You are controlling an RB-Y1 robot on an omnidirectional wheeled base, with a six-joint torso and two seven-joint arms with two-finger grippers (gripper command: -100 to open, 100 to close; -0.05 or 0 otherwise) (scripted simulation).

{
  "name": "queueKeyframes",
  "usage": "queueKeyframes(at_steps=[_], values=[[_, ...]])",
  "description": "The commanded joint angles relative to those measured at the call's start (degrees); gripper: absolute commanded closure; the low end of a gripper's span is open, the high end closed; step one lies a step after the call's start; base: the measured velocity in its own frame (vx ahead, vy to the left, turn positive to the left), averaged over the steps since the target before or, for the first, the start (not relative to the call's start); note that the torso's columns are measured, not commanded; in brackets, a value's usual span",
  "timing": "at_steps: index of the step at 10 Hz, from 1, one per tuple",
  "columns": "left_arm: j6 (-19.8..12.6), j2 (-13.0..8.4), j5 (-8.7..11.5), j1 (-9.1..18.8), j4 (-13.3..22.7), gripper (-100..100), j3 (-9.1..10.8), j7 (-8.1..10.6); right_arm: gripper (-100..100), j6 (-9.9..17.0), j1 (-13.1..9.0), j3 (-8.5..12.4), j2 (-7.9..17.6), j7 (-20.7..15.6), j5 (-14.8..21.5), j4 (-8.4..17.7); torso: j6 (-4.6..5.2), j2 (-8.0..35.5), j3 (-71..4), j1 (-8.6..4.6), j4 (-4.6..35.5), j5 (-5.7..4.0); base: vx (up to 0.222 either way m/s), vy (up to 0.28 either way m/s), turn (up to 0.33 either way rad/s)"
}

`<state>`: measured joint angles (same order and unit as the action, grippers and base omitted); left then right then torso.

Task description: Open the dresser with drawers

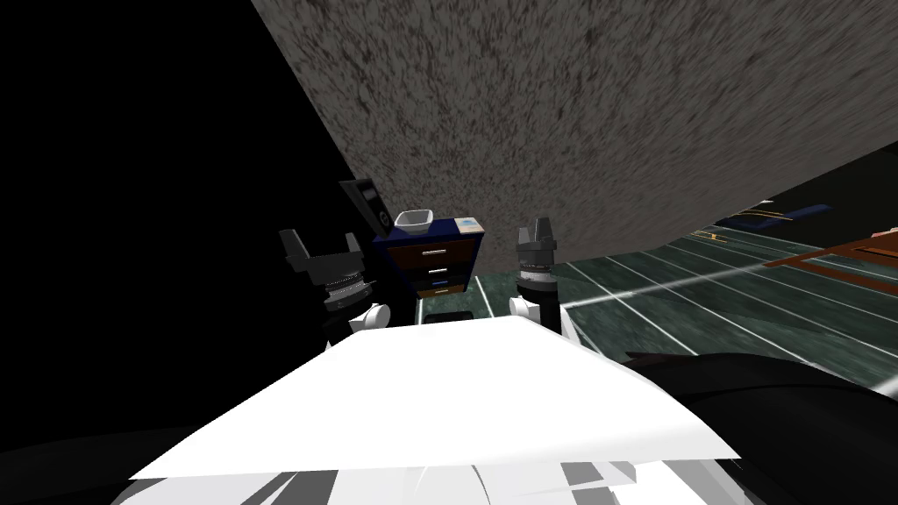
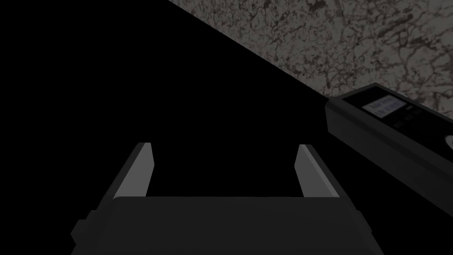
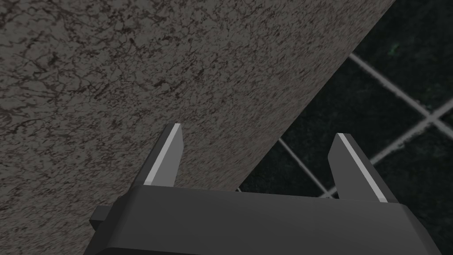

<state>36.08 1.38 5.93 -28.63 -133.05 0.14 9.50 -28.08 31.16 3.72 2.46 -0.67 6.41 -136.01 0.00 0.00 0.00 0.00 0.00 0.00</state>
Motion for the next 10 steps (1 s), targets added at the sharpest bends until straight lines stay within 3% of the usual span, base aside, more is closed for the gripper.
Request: queueKeyframes(at_steps=[1,9,10], values=[[0.0,0.0,0.0,0.0,0.0,0,0.00,0.00,0,0.0,0.0,0.0,0.0,0.0,0.0,0.0,0.00,2.3,-4.7,0.00,2.3,0.00,0.000,0.000,0.000],[0.0,0.0,0.0,0.0,0.0,0,0.00,0.00,0,0.0,0.0,0.0,0.0,0.0,0.0,0.0,0.00,35.4,-70.7,0.00,35.4,0.00,0.000,0.000,0.000],[0.2,-2.2,0.1,0.0,0.6,-100,-0.12,-0.04,0,0.0,0.0,0.0,0.0,0.0,0.0,0.0,0.00,39.6,-79.2,0.00,39.6,0.00,0.012,-0.005,0.003]])
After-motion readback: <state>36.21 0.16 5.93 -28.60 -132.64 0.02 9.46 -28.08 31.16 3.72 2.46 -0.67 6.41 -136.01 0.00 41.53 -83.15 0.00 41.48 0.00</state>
